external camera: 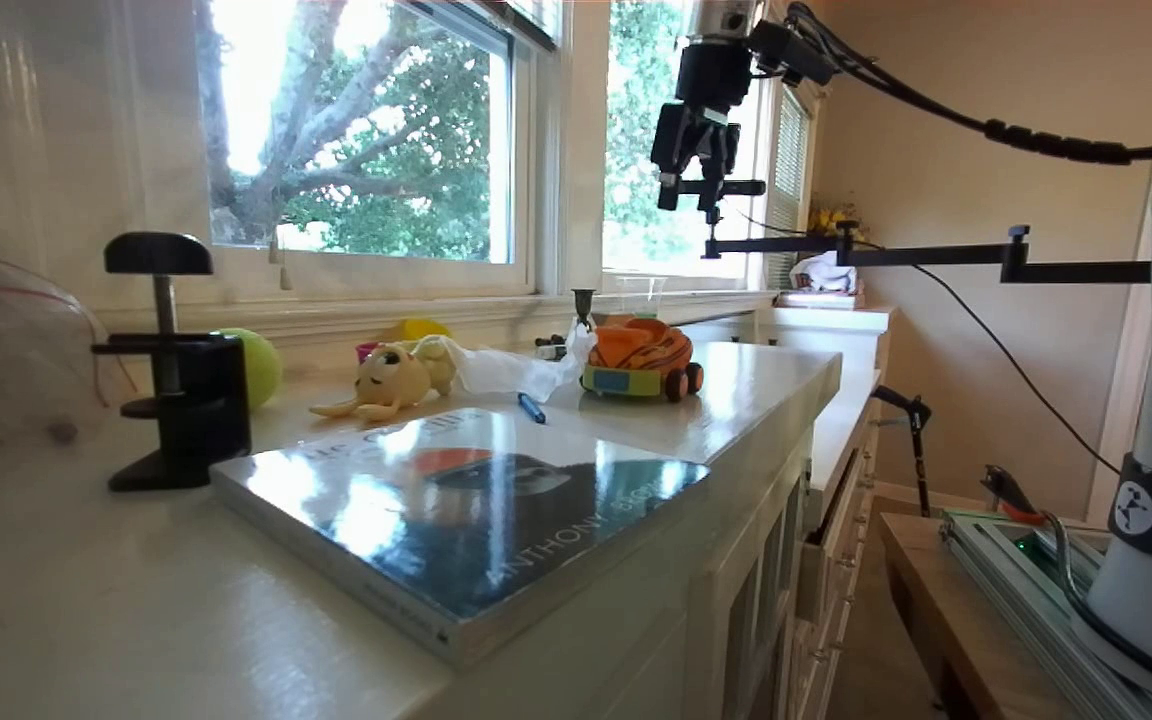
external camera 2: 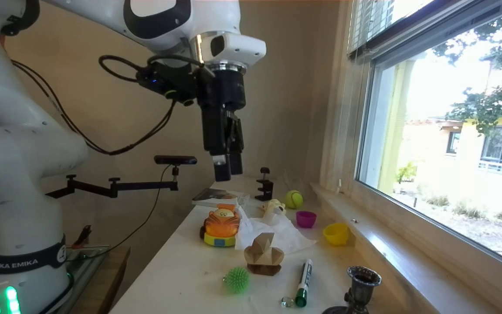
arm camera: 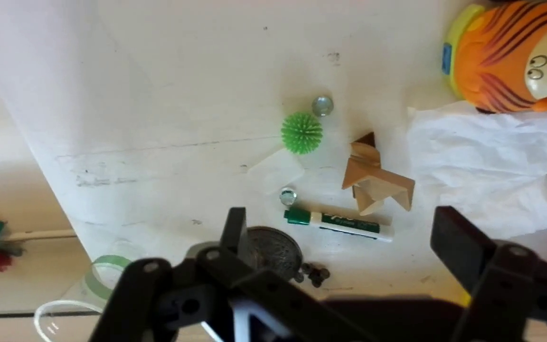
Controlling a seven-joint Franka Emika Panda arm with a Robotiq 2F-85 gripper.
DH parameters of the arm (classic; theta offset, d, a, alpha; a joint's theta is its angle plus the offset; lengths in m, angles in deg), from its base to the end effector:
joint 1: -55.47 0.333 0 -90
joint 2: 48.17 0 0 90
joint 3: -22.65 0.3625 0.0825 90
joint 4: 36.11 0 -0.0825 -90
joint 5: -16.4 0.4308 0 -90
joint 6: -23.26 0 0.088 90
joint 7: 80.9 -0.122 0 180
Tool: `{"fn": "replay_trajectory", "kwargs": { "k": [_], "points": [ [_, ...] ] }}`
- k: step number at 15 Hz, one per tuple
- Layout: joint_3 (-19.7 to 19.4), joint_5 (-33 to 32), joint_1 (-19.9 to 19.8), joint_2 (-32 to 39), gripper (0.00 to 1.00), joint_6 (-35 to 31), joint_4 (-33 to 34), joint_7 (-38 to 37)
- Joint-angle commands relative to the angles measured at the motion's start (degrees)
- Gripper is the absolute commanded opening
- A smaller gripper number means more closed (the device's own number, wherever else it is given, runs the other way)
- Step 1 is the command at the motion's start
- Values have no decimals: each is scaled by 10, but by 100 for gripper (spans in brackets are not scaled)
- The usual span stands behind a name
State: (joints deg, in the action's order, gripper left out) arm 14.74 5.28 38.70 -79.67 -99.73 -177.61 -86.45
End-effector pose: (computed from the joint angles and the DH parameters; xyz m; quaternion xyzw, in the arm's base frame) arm 0.3833 -0.1926 0.5142 0.9698 -0.2108 0.1026 0.0678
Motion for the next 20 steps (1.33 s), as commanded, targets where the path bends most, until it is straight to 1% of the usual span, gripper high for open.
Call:
{"fn": "replay_trajectory", "kwargs": {
  "k": [1,3,6,10,13,14,16,20],
  "points": [
    [-23,3,-28,-2,100,-17,-17,-45],
    [-33,6,-39,6,100,-30,-24,-60],
    [-38,6,-49,20,100,-47,-27,-82],
    [-41,10,-52,49,100,-89,-29,-99],
    [-41,13,-52,75,100,-112,-26,-110],
    [-38,10,-55,84,100,-115,-24,-125],
    [-39,25,-55,98,100,-118,-20,-154],
    [-43,86,-49,117,100,-109,-11,-209]
  ]
}}
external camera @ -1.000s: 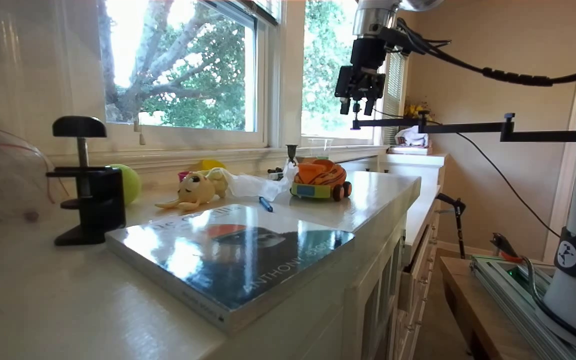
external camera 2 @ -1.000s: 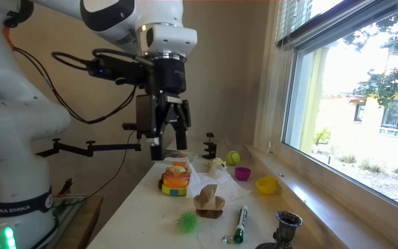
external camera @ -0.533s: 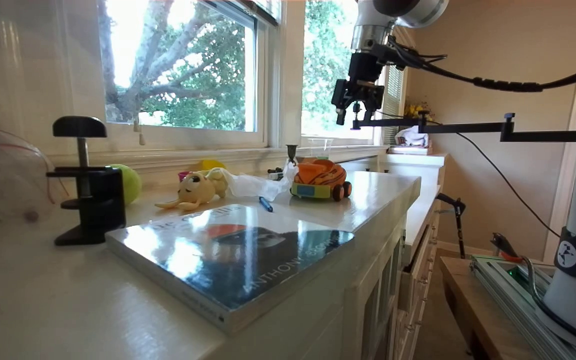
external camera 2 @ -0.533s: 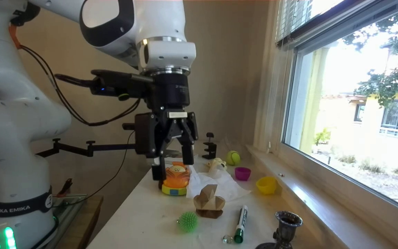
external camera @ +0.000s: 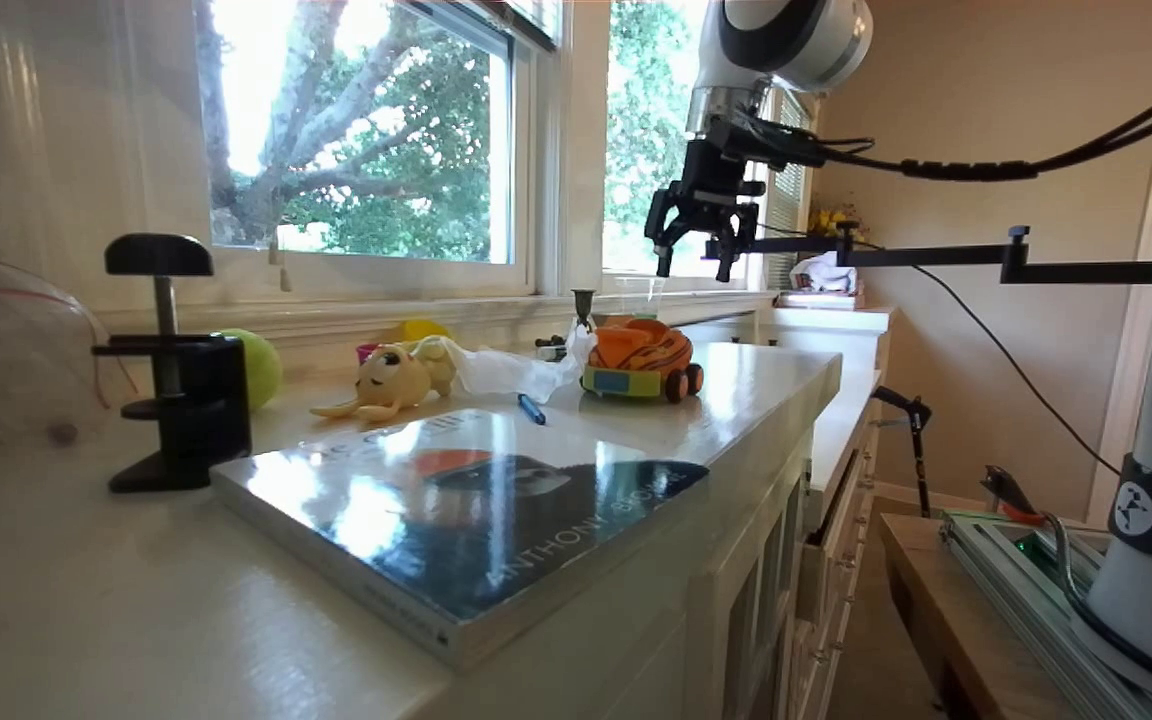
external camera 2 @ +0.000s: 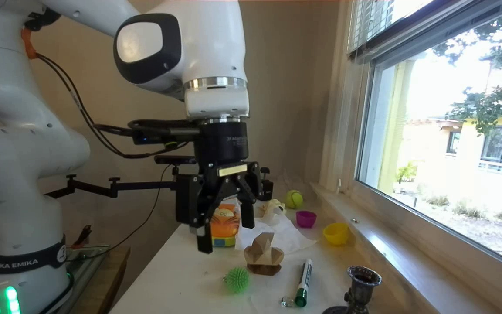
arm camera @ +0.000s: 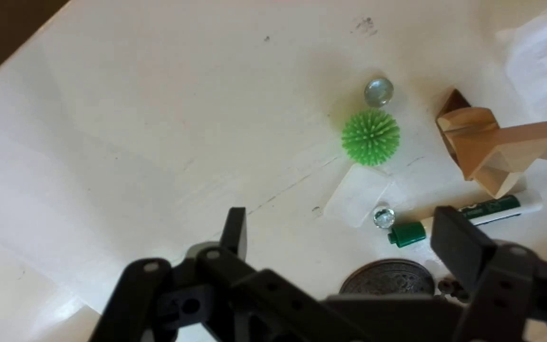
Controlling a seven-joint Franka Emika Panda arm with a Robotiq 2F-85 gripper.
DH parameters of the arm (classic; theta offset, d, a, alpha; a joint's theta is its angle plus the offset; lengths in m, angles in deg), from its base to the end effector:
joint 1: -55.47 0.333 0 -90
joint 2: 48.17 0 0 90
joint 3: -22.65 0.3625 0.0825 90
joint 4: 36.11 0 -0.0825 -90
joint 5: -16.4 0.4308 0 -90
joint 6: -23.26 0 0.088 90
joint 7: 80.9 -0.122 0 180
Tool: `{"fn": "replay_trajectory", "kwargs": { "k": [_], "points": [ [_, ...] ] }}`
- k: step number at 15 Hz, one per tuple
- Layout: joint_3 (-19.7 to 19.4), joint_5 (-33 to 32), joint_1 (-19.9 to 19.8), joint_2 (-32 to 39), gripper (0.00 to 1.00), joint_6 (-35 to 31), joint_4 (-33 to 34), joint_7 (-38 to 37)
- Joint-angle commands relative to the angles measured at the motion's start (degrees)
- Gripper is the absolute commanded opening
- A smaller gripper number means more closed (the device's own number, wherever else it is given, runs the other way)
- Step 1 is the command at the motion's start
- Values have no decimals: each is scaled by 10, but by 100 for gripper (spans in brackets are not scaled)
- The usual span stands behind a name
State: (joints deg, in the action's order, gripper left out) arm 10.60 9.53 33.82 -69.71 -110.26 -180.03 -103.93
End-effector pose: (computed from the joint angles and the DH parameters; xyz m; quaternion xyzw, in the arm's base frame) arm 0.3824 -0.2603 0.4329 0.8945 -0.4369 0.0934 0.0170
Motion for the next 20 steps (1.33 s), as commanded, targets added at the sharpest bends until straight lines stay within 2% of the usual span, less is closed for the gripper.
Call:
{"fn": "replay_trajectory", "kwargs": {
  "k": [1,6,8,12,15,20],
  "points": [
    [-1,55,-1,19,100,-4,14,-45],
    [8,57,-15,30,100,-2,19,-126],
    [5,45,-10,18,100,-1,6,-107],
    [3,56,-9,25,100,12,15,-122],
    [12,47,-27,64,100,11,32,-224],
    [4,63,-16,108,100,18,51,-355]
  ]
}}
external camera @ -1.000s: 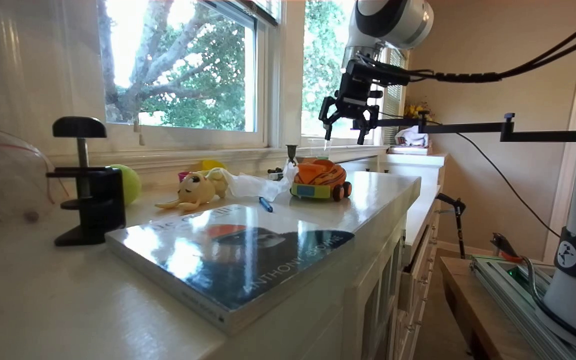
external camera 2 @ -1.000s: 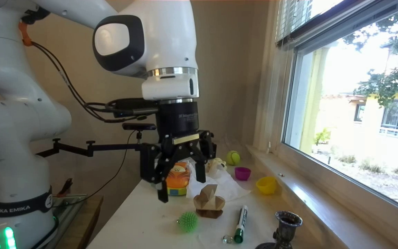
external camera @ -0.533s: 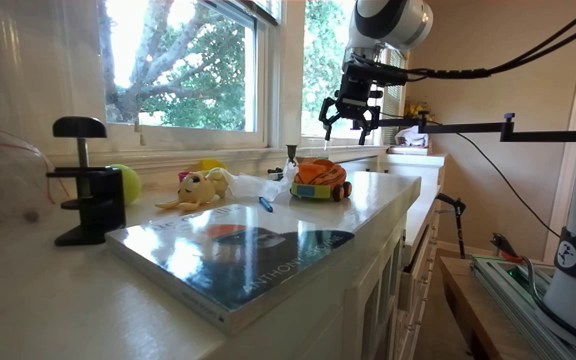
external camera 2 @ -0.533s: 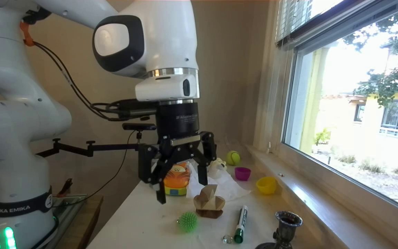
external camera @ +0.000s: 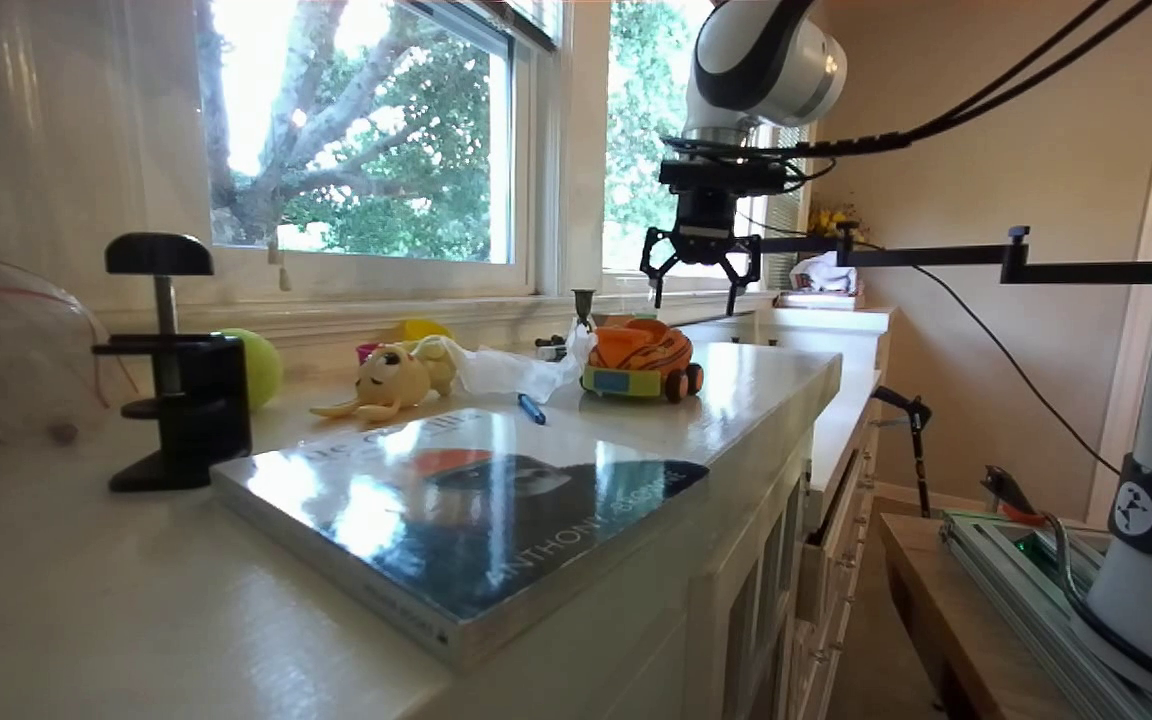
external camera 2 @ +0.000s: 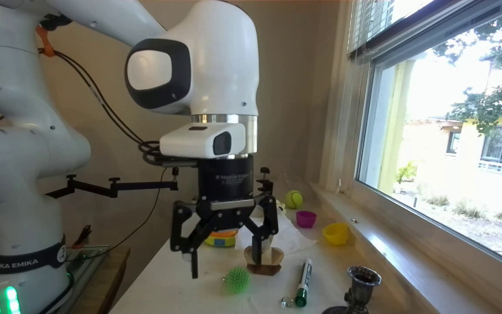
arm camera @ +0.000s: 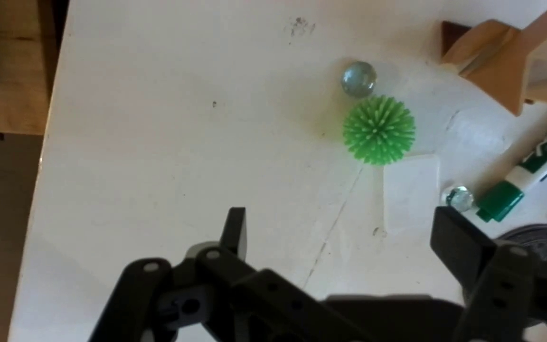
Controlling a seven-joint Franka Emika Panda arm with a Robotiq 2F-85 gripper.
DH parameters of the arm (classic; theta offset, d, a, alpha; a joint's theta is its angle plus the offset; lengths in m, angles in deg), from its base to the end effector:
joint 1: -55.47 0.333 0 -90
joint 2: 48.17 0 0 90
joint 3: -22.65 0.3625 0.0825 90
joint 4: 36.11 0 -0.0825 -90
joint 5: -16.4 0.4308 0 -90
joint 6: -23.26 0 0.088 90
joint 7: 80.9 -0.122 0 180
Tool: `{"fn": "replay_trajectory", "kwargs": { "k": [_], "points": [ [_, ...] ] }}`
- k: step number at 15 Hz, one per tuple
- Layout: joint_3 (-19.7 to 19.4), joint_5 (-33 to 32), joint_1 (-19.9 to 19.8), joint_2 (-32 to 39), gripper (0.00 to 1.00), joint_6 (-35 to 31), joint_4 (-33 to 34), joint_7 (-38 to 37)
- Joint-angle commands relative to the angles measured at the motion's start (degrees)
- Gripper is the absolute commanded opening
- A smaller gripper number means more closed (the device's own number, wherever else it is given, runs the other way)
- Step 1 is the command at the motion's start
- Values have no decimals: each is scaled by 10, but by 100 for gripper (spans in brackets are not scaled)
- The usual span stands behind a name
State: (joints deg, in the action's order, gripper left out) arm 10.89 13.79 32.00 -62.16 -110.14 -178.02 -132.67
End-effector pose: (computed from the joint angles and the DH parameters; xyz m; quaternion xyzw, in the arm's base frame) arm 0.3935 -0.2793 0.3895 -0.7360 0.6754 -0.0441 0.0140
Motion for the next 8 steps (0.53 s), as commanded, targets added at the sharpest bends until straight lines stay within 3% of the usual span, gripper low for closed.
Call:
{"fn": "replay_trajectory", "kwargs": {
  "k": [1,8],
  "points": [
    [-3,28,7,41,100,20,36,-84],
    [-6,69,37,73,100,10,49,-145]
  ]
}}
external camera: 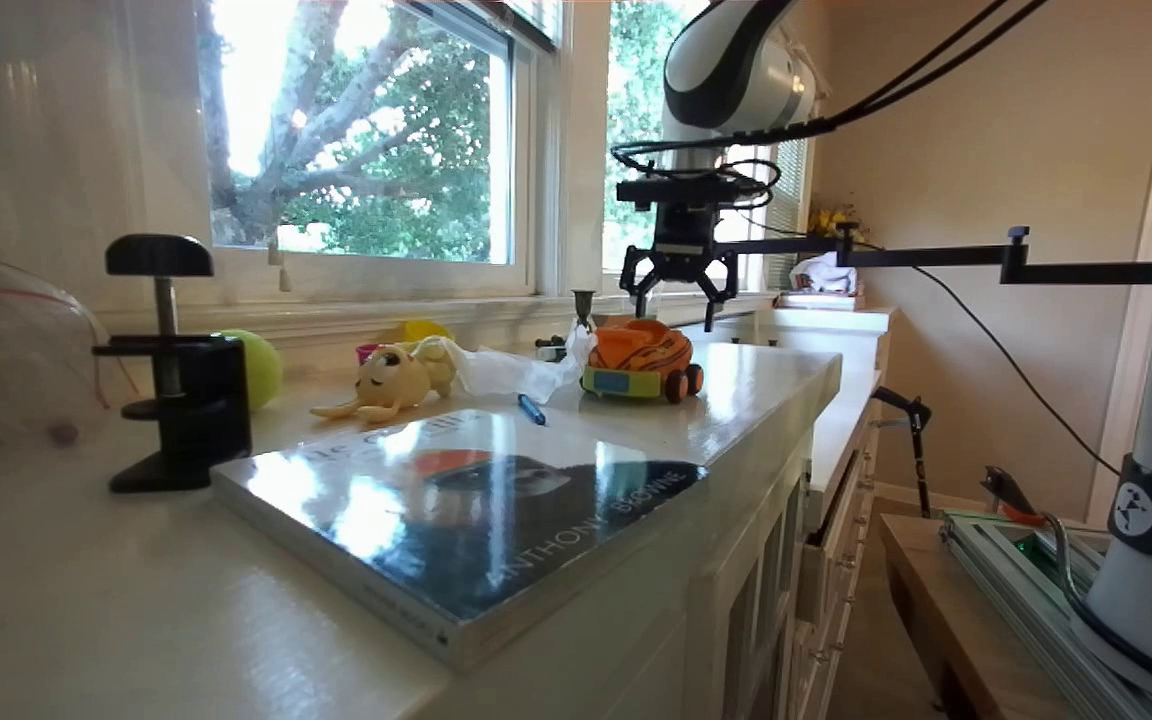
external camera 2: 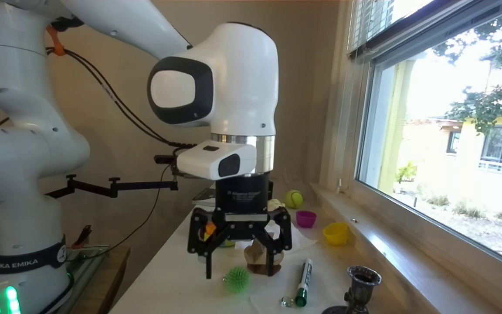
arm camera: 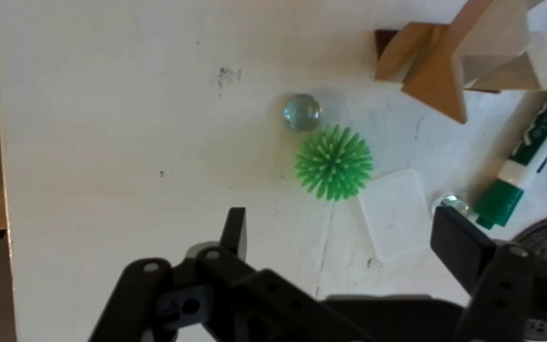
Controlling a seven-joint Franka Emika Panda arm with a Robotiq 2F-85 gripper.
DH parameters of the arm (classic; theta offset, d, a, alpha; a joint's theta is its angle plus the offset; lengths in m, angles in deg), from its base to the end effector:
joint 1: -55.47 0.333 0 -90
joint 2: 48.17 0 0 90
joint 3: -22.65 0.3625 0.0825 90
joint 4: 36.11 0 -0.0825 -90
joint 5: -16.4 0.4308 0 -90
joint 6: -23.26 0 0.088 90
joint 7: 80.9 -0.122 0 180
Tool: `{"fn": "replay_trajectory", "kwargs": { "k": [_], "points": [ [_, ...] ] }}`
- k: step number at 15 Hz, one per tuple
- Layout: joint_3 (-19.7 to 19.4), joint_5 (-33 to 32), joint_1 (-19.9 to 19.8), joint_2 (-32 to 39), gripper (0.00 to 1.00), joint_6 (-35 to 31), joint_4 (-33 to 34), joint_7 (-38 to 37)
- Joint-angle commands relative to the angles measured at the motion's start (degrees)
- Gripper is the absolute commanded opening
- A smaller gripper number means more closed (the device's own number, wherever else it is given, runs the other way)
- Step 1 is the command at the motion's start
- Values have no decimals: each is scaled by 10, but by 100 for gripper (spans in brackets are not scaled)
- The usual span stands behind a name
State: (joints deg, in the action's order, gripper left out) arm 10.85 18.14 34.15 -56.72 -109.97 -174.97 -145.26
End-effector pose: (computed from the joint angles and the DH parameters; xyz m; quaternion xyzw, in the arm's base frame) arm 0.4224 -0.2745 0.3690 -0.6520 0.7574 -0.0157 0.0319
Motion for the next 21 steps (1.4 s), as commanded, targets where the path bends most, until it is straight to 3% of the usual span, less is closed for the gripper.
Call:
{"fn": "replay_trajectory", "kwargs": {
  "k": [1,10,12,13,15,21],
  "points": [
    [-5,27,19,21,100,9,20,-23],
    [-9,30,31,30,100,17,18,-40],
    [-9,33,32,30,86,17,14,-39],
    [-9,35,33,30,66,17,12,-37],
    [-9,35,34,30,60,18,10,-36],
    [-8,38,42,34,17,16,11,-36]
  ]
}}
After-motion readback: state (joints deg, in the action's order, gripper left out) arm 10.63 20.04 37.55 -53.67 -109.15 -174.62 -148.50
